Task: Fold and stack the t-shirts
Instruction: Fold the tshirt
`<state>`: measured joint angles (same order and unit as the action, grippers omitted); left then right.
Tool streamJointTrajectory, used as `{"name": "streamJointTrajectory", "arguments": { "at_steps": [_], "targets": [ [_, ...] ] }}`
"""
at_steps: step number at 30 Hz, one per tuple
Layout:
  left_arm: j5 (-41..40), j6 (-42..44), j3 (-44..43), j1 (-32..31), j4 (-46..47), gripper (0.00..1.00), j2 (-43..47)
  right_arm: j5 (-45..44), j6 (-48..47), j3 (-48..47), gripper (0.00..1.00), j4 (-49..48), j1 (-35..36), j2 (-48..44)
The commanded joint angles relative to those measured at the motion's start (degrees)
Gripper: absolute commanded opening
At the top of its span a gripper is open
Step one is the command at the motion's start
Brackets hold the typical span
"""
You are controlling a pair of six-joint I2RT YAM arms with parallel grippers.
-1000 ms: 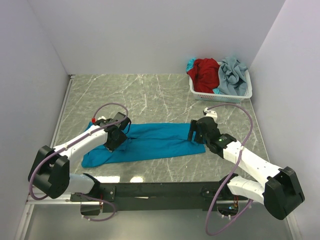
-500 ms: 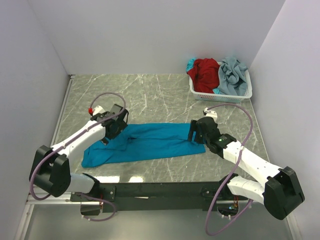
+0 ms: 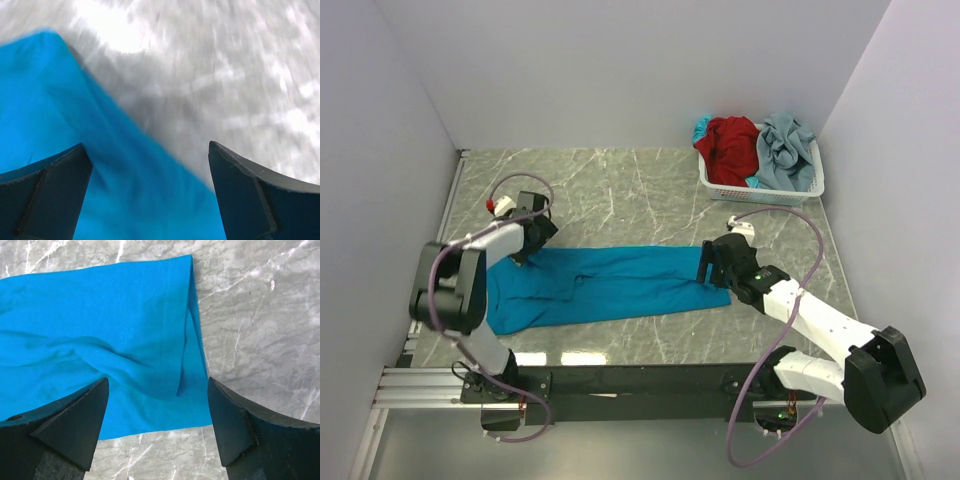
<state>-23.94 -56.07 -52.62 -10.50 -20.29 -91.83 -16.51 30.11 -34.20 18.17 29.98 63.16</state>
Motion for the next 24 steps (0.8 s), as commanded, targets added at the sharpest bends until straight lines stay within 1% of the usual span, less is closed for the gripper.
{"name": "streamJointTrajectory", "arguments": {
  "at_steps": [1, 3, 4, 7, 9, 13, 15, 18, 21, 24],
  "targets": [
    [4.1, 5.7, -5.3, 4.1, 8.6, 0.99, -7.5, -1.7, -0.9, -2.5, 0.86, -0.3, -0.8, 0.0],
    [7.8, 6.2, -7.6, 5.6, 8.7, 0.99, -10.2, -1.7, -1.0, -2.8, 0.87, -0.2, -0.9, 0.3],
    [8.4, 6.8, -9.8, 6.5, 8.6, 0.98, -11.9, -1.5, -1.2, -3.2, 0.87, -0.2, -1.0, 0.4],
    [9.9, 8.6, -14.0, 7.2, 7.8, 0.98, -13.5, -0.8, -1.5, -3.9, 0.87, -0.2, -1.1, 0.9],
    [10.6, 9.0, -16.3, 7.3, 6.9, 0.98, -13.5, 0.2, -1.5, -4.2, 0.88, -0.9, -1.1, 1.5],
    [10.6, 9.8, -17.4, 7.4, 4.1, 0.98, -11.7, 2.8, -1.7, -5.8, 0.88, -1.7, -0.9, 3.5],
    [10.5, 9.8, -16.7, 7.4, 2.4, 0.98, -9.9, 6.1, -2.1, -6.6, 0.88, -3.1, -1.0, 5.2],
    [9.7, 8.9, -13.2, 7.4, 1.8, 0.98, -6.1, 10.3, -3.1, -8.5, 0.88, -4.8, -0.9, 8.6],
    [9.8, 7.6, -9.0, 7.4, 1.5, 0.99, -3.3, 12.2, -4.0, -11.2, 0.88, -6.1, -0.9, 13.1],
    [10.3, 6.7, -6.7, 7.4, 1.5, 0.99, -2.2, 14.5, -5.1, -14.7, 0.88, -7.7, -0.8, 18.4]
  ]
}}
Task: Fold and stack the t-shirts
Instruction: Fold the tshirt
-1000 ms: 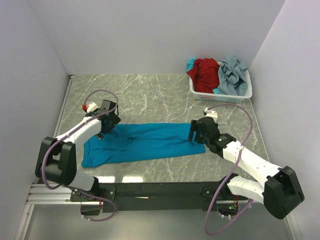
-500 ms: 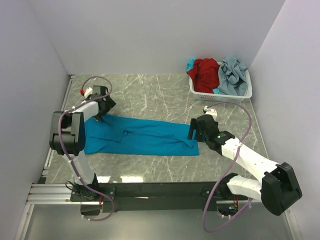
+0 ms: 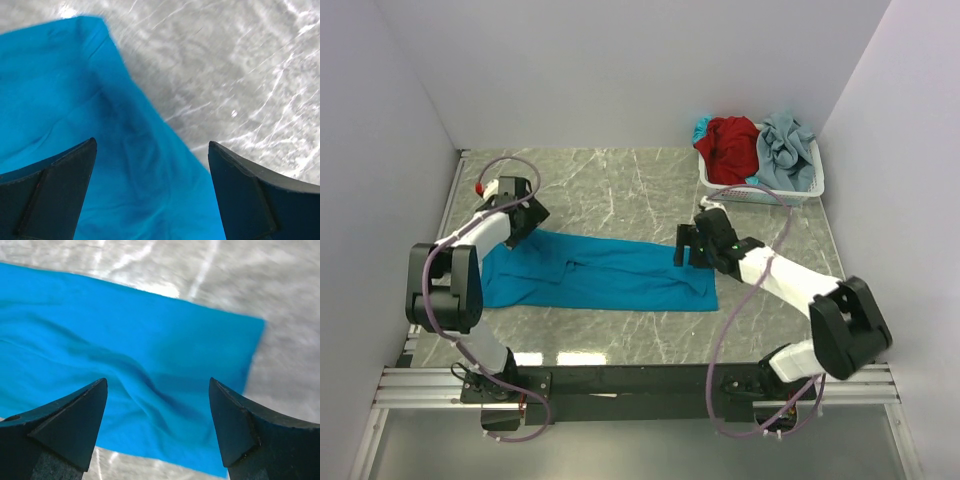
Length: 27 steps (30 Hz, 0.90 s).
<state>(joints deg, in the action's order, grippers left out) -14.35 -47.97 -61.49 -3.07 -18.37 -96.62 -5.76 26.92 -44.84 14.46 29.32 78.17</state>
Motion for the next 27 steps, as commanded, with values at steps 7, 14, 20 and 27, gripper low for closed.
{"name": "streamJointTrajectory", "arguments": {
  "at_steps": [7, 14, 20, 27],
  "targets": [
    [6.2, -2.7, 4.3, 0.0, 5.4, 0.98, -1.5, 9.2, -2.9, -9.8, 0.88, -4.4, 0.2, 13.8],
    [13.0, -1.2, -4.7, -0.1, 9.1, 0.92, -14.1, 11.5, -3.4, -3.7, 0.88, -4.3, 1.4, 12.8],
    [18.5, 3.2, -29.6, -4.4, 5.8, 0.86, -32.4, 19.2, -3.9, 7.7, 0.89, -4.3, 11.1, 4.3],
    [21.1, 9.5, -62.3, -16.2, -1.1, 0.99, -50.7, 26.4, -2.6, 11.0, 0.89, -9.6, 26.5, 0.1]
  ]
}}
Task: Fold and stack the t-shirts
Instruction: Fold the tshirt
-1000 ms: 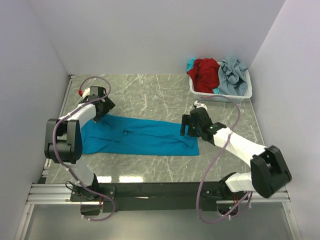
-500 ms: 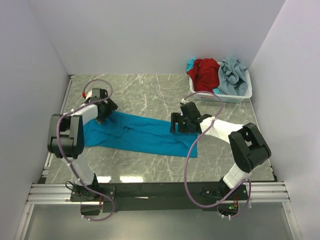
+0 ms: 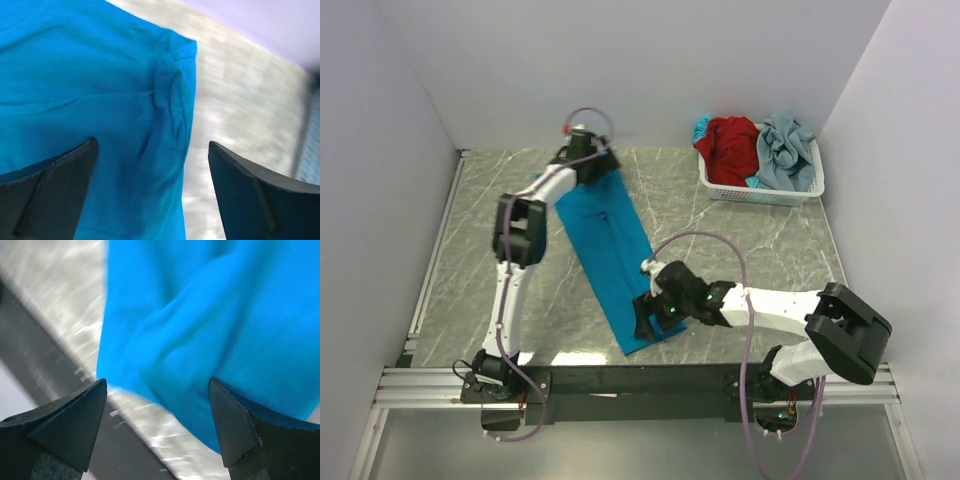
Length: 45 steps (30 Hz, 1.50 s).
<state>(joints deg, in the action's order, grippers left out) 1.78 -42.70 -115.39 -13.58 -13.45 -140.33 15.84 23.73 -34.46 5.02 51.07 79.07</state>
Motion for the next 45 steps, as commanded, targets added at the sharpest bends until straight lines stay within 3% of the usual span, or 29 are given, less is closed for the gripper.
{"name": "streamJointTrajectory", "arguments": {
  "at_steps": [1, 5, 8, 13, 20, 24, 28, 31, 37, 45],
  "targets": [
    [6.1, 4.0, -10.9, -6.4, -5.4, 0.99, -8.5, 4.2, 0.1, 0.1, 0.89, -1.3, 5.8, -0.1],
    [11.7, 2.4, -12.2, -8.6, 3.8, 0.99, -10.3, 0.5, -1.8, -4.5, 0.89, -0.3, 7.5, 2.7],
    [10.2, 0.5, -11.3, -9.1, 8.1, 1.0, -9.5, -1.3, -2.3, -6.8, 0.89, 1.1, 7.6, 3.3],
    [8.3, 1.7, -15.5, -9.1, 5.3, 1.0, -8.0, -6.9, -4.5, -8.5, 0.88, 6.9, 9.5, 0.9],
    [7.9, 5.5, -13.7, -9.6, -1.0, 0.99, 3.5, -10.6, -8.1, -9.0, 0.81, 12.9, 12.9, -2.0],
    [11.7, 6.2, -11.3, -9.7, -7.6, 0.99, 8.7, -12.0, -9.4, -8.6, 0.78, 14.5, 14.5, -2.3],
    [12.5, 5.3, -1.4, -10.1, -9.5, 1.0, 16.4, -13.1, -10.5, -9.0, 0.75, 15.0, 15.2, -1.4],
    [11.6, 3.9, 17.3, -11.0, -6.9, 0.99, 25.7, -14.1, -11.4, -9.4, 0.75, 15.1, 15.6, -0.3],
    [11.0, -2.4, 43.1, -12.4, 0.6, 0.99, 42.3, -14.3, -11.9, -10.2, 0.7, 16.1, 16.6, 1.6],
    [13.6, -7.6, 59.0, -17.2, 5.9, 0.99, 47.3, -18.4, -9.9, -10.9, 0.68, 16.9, 17.0, 3.7]
  ]
}}
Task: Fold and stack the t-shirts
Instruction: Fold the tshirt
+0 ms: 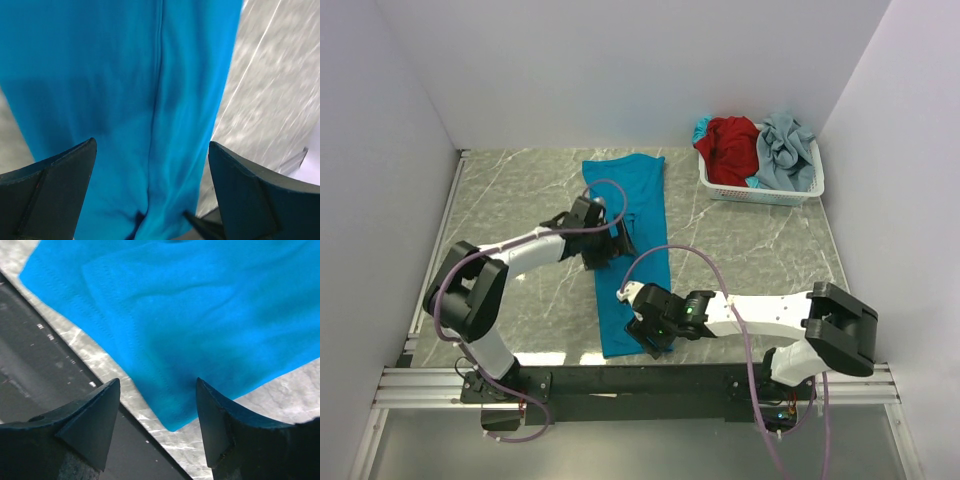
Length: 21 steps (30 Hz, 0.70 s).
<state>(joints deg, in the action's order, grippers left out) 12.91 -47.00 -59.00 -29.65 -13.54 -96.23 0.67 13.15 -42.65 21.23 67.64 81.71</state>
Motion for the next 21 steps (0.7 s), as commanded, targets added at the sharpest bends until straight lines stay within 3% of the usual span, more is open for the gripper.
{"name": "streamJointTrajectory", "arguments": {
  "at_steps": [1, 10, 14, 18, 21],
  "targets": [
    [3.7, -3.8, 5.0, -1.3, 7.1, 1.0, 3.2, -3.7, 0.8, -2.8, 0.66, 1.0, 0.5, 1.4],
    [0.0, -2.8, 7.3, -1.4, 5.8, 0.99, 0.3, -6.6, 4.4, -2.3, 0.49, 2.1, 0.6, 1.2],
    [-1.2, -2.5, 7.2, -1.4, 4.6, 0.99, -0.4, -6.4, 5.7, -1.4, 0.27, 1.7, 0.6, -0.1],
    [-2.4, -1.9, 6.9, -1.4, 3.5, 0.99, -0.6, -7.3, 6.7, -1.1, 0.24, 2.8, 0.6, 0.0],
    [-3.1, -1.4, 6.4, -1.4, 2.6, 0.99, -0.9, -6.6, 7.4, -0.7, 0.08, 3.0, 0.6, -0.7]
  ]
}}
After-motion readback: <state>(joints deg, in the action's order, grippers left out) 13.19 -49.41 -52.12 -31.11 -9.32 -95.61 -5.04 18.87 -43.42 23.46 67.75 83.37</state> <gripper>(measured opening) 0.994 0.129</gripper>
